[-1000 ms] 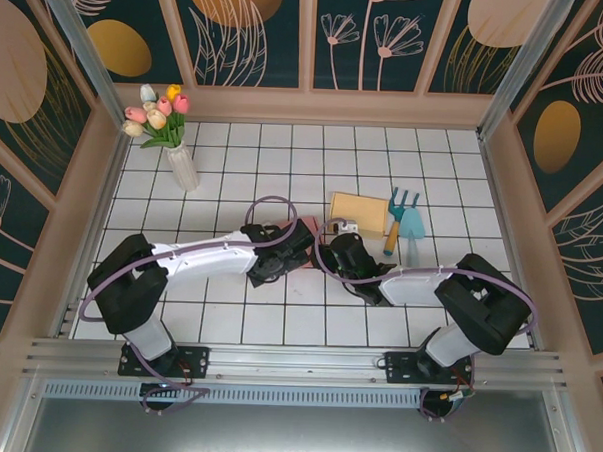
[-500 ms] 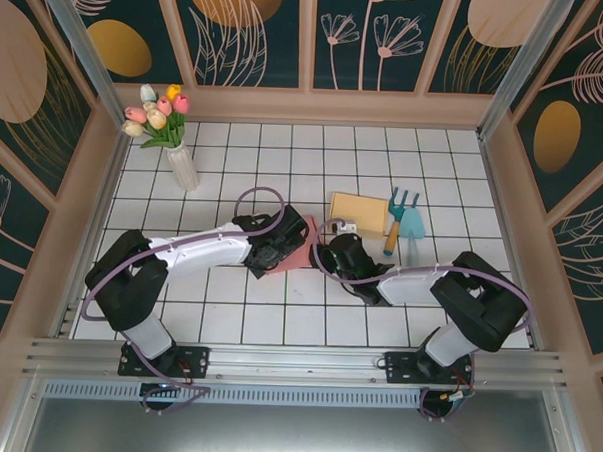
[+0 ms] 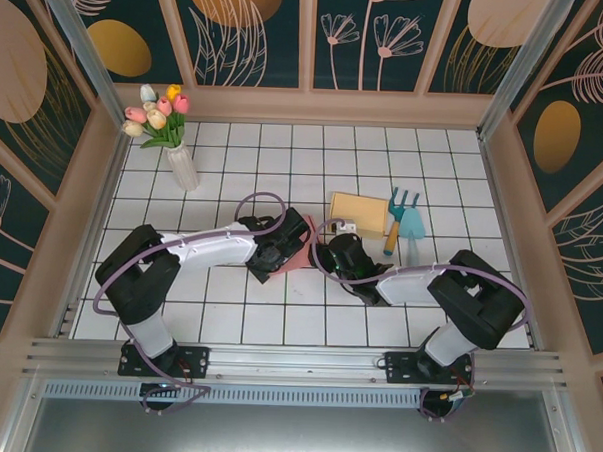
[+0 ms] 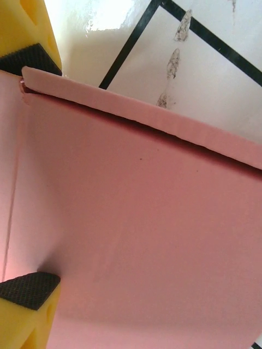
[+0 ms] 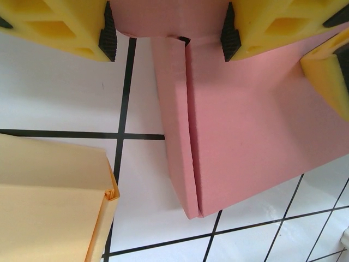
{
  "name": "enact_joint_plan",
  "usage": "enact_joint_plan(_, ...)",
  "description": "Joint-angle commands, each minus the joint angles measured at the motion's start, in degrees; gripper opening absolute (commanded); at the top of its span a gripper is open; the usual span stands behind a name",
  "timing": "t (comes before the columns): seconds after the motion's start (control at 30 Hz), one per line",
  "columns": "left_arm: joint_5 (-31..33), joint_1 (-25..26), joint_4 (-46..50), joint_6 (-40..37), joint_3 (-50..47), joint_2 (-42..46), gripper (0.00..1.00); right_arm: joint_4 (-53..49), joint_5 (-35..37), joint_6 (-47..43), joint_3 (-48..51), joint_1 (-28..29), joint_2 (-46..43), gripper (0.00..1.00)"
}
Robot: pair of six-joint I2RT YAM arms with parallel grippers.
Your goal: Fold the paper box
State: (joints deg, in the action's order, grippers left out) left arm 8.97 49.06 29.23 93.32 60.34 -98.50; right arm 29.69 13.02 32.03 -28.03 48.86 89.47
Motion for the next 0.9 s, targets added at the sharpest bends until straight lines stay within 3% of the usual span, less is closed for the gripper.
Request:
enact_joint_plan(0.0, -1.0, -0.2, 0.9, 1.1, 1.3, -1.1, 0.91, -4.6, -0.6, -0.6, 0.5, 0.9, 2.5, 0.57)
enact_joint_plan(0.27, 1.7, -0.4, 5.3, -0.4, 1.4, -0.8, 0.94, -5.3, -0.1, -0.8, 0.2, 0.9, 2.6, 0.57)
enact_joint_plan(0.87, 0.9, -3.0, 2.1, -2.1, -2.9, -0.7, 0.92, -8.4, 1.7, -1.1, 0.2, 3.5, -2.4, 0.58)
